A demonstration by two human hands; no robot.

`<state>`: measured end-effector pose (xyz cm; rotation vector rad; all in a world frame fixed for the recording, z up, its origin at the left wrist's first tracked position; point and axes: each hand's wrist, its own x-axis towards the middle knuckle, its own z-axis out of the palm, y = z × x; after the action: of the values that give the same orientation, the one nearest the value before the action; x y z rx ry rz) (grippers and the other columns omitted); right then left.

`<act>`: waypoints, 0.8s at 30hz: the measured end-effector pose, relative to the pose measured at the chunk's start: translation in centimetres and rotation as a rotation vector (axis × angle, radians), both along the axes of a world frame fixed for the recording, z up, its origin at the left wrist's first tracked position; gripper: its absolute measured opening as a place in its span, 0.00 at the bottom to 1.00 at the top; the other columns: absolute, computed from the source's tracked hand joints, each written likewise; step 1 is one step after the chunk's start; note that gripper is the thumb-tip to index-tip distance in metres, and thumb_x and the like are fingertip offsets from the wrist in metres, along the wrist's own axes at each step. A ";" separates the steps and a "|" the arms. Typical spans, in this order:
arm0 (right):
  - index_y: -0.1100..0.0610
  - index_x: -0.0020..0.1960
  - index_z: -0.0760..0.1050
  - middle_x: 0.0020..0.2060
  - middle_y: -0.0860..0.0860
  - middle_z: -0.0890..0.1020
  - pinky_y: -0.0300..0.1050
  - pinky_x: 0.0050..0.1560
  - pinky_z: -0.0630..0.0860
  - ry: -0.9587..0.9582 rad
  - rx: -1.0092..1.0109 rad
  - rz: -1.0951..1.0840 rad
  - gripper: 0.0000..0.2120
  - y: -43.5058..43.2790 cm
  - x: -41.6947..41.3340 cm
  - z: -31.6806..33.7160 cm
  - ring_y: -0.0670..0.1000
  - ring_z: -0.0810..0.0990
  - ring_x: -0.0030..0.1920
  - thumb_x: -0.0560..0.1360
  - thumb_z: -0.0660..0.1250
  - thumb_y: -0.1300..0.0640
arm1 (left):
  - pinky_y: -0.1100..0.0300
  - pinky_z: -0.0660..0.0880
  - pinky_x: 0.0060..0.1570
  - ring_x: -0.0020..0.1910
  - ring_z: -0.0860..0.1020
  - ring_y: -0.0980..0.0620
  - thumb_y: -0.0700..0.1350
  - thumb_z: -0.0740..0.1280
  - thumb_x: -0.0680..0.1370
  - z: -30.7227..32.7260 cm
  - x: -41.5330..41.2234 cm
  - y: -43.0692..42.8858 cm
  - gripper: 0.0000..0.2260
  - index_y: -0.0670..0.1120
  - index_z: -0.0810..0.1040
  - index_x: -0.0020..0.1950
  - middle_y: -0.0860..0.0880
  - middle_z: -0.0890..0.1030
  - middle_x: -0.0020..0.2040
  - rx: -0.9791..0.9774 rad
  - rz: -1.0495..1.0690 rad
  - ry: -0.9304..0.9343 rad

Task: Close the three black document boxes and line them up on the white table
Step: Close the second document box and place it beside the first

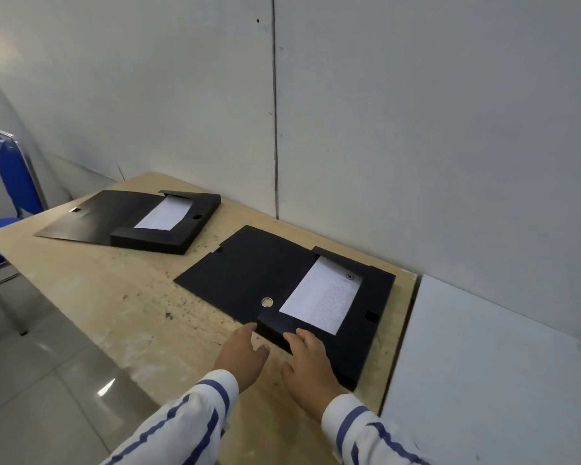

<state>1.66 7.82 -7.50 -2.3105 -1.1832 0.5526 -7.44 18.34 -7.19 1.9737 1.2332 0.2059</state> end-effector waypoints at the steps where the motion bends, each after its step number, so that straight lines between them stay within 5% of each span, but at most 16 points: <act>1: 0.48 0.74 0.59 0.76 0.50 0.59 0.50 0.71 0.64 -0.004 -0.023 0.016 0.24 0.9 0.4 -0.2 0.53 0.58 0.75 0.80 0.59 0.50 | 0.49 0.71 0.65 0.69 0.70 0.43 0.48 0.64 0.77 -0.2 0.5 1.0 0.24 0.50 0.63 0.72 0.47 0.68 0.73 -0.015 0.001 0.002; 13: 0.50 0.75 0.55 0.77 0.52 0.55 0.50 0.69 0.66 -0.108 -0.229 0.136 0.27 8.7 4.1 -2.1 0.55 0.57 0.73 0.78 0.59 0.55 | 0.51 0.70 0.64 0.67 0.71 0.43 0.48 0.65 0.77 -1.8 2.2 12.7 0.26 0.46 0.62 0.73 0.45 0.68 0.72 -0.094 0.049 0.084; 24: 0.47 0.75 0.55 0.73 0.49 0.63 0.52 0.69 0.63 -0.208 -0.393 -0.016 0.27 11.5 3.2 -4.3 0.54 0.63 0.71 0.77 0.57 0.49 | 0.48 0.67 0.68 0.68 0.69 0.40 0.46 0.65 0.75 -3.9 1.6 24.6 0.25 0.42 0.66 0.70 0.41 0.69 0.70 0.023 -0.001 0.258</act>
<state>4.87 19.29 -11.80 -2.7639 -1.2382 0.5936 -5.87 42.90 -11.13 2.0681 1.3967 -0.0381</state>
